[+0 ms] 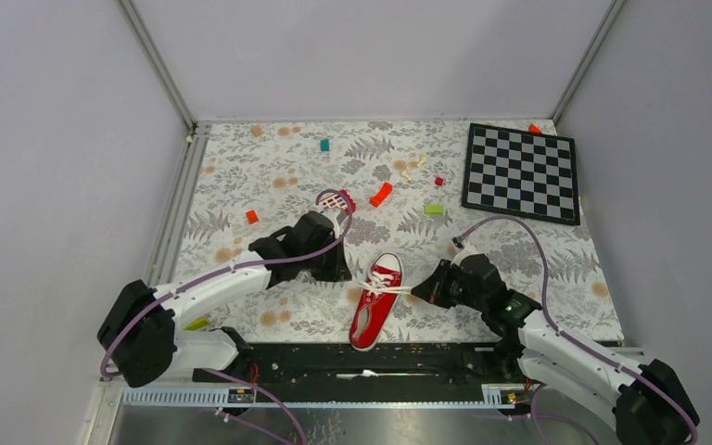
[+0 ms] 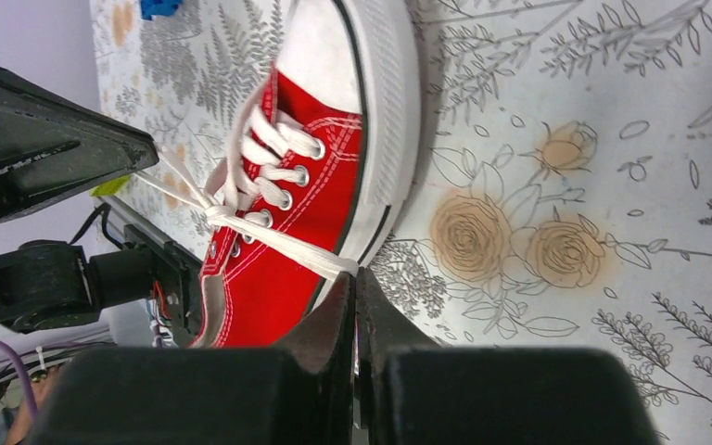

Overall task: Tie the shoes
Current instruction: Tie the shoelace on the shoe.

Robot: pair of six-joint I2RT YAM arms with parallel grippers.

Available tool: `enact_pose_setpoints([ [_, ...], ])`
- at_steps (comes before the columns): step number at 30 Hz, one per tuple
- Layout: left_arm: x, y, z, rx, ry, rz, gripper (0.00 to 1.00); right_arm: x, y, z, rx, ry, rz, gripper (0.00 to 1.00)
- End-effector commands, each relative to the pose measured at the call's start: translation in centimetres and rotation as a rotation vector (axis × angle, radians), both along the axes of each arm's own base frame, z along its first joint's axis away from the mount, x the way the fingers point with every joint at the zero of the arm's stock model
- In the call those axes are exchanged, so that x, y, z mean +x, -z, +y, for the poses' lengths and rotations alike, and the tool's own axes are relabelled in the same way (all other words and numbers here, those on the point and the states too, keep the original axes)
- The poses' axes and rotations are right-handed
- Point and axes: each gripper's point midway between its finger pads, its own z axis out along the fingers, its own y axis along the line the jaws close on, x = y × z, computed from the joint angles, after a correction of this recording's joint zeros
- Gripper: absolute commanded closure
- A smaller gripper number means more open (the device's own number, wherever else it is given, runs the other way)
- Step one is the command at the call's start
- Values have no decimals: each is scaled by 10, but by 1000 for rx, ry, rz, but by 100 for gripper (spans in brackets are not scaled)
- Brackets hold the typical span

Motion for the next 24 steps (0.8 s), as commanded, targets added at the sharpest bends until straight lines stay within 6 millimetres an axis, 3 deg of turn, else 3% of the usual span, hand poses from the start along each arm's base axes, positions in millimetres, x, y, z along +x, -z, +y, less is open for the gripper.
enact_pose_setpoints([
  [1, 12, -6, 25, 47, -35, -35, 100, 4, 12, -21, -126, 46, 1, 100],
  [5, 2, 21, 28, 29, -51, 31, 100, -7, 45, -31, -161, 71, 68, 100],
  [12, -16, 62, 35, 27, -96, 135, 100, -12, 57, -33, -134, 102, 91, 100],
  [15, -14, 58, 36, 28, -92, 129, 100, -9, 50, -31, -130, 92, 79, 100],
  [21, 4, 19, 40, 15, -108, 42, 100, 1, 24, -26, -122, 88, 30, 100],
  [24, 6, 16, 45, 20, -119, 29, 100, 0, 27, -28, -129, 91, 34, 100],
])
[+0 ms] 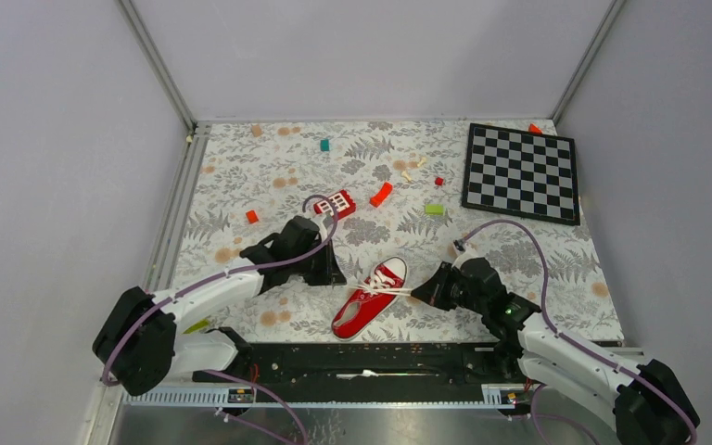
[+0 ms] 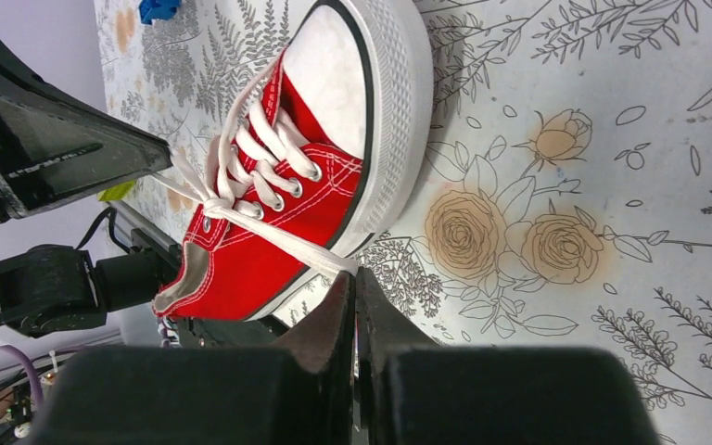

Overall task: Tie the shoes
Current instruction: Tie the shoelace on the shoe.

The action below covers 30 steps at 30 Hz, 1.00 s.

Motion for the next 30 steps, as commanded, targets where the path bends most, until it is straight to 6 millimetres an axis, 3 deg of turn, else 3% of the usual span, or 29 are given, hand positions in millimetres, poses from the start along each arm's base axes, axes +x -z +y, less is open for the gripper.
enact_pose_setpoints([
  [1, 9, 4, 32, 120, -54, -37, 100, -1, 28, -29, -160, 72, 36, 100],
  [6, -3, 41, 44, 157, -66, 34, 100, -12, 50, -33, -126, 106, 93, 100],
  [10, -8, 51, 49, 164, -82, 58, 100, -16, 58, -37, -118, 128, 110, 100],
  [20, -5, 53, 55, 169, -112, 60, 100, -17, 64, -39, -142, 121, 119, 100],
  [25, 1, 32, 40, 100, -62, 24, 100, -10, 42, -28, -134, 54, 69, 100],
  [26, 4, 23, 35, 80, -45, 8, 100, -9, 35, -26, -148, 29, 63, 91],
  [28, 11, 8, 28, 66, -23, -16, 78, -5, 16, -21, -177, -18, 45, 61],
  [30, 19, -10, 25, 63, -12, -51, 61, -1, -6, -16, -201, -66, 24, 49],
])
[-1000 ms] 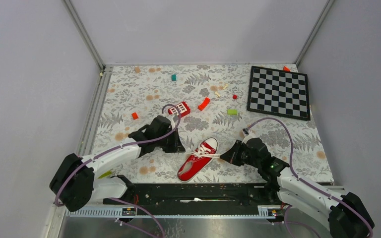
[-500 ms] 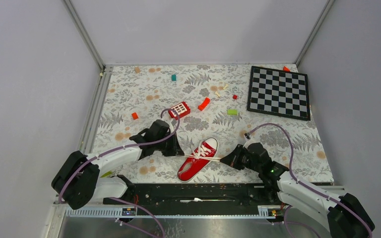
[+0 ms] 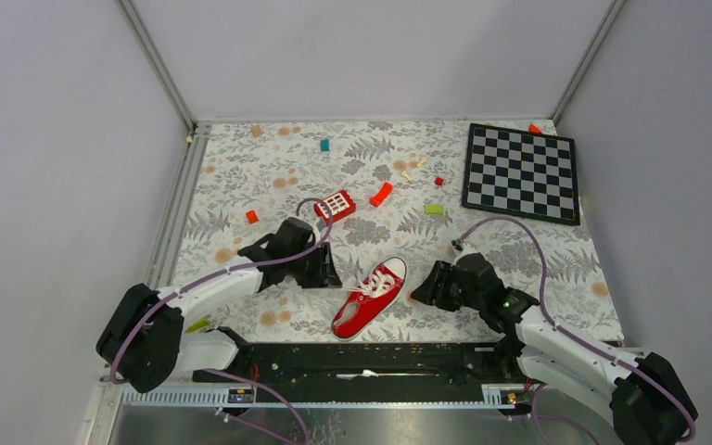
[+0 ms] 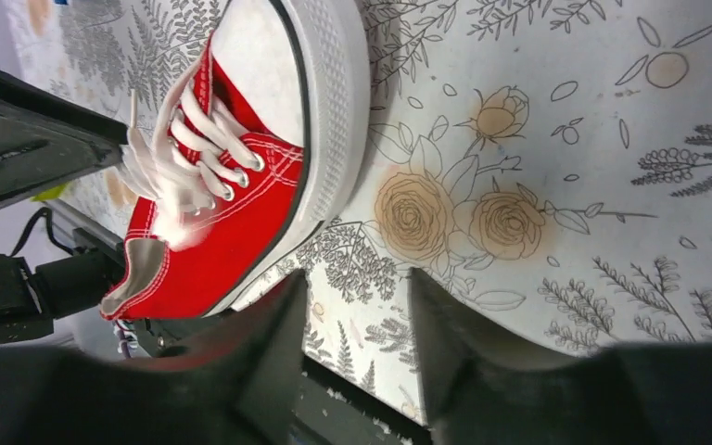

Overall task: Tie the shoes
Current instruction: Tie the shoelace on the shoe, then reset both arms

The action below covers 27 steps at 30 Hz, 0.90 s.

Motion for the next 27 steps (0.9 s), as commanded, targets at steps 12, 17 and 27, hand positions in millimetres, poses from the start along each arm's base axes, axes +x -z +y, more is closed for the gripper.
enact_pose_setpoints([
  [12, 74, -208, 42, 131, -108, -565, 36, 63, -193, -92, -579, 148, -371, 0],
  [17, 75, -272, 79, 133, -308, -697, 3, 72, -258, -123, -700, 269, -435, 0],
  [27, 45, -261, 128, 227, -417, -707, 1, 71, -253, -130, -706, 304, -449, 0],
])
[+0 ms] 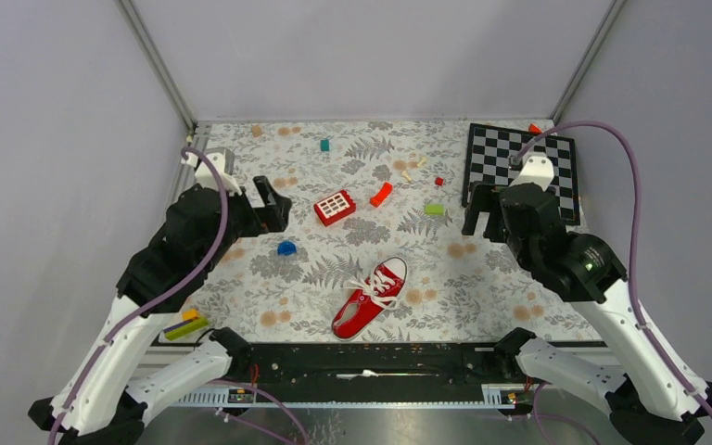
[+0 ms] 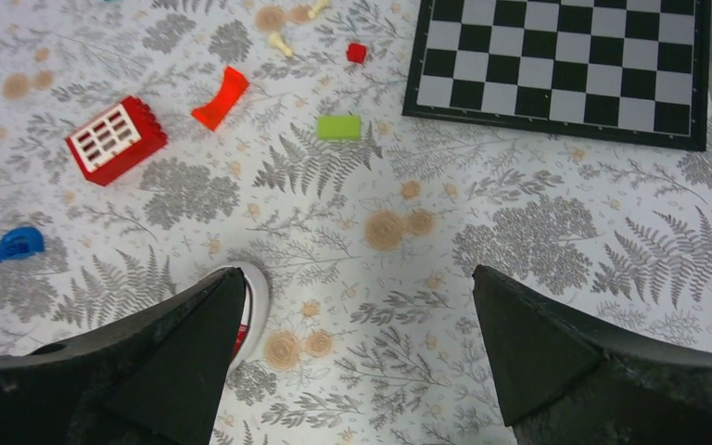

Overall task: Tie the shoes
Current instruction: Reset both arms

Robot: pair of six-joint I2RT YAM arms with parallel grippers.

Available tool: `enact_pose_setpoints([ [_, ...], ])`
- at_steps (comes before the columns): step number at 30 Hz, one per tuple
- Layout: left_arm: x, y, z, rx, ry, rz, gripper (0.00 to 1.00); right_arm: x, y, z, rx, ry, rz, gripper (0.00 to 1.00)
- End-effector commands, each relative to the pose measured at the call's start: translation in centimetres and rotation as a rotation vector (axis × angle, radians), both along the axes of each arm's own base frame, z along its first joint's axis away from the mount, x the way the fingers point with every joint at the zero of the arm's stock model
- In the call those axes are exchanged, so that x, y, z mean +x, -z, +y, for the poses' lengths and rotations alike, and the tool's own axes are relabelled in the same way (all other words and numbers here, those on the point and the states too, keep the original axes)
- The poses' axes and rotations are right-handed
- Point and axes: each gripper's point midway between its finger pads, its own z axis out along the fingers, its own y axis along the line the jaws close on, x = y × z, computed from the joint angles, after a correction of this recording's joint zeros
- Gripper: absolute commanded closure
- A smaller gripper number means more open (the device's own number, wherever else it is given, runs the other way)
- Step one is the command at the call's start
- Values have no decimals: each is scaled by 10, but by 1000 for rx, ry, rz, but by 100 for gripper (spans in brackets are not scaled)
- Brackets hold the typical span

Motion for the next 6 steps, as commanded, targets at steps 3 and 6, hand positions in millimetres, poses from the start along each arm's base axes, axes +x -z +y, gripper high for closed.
enact_pose_setpoints([
  [3, -9, 42, 23, 91, -87, 113, 1, -3, 22, -14, -68, 45, 32, 0],
  [6, -11, 47, 21, 92, -75, 135, 1, -2, 26, -13, -73, 46, 45, 0],
])
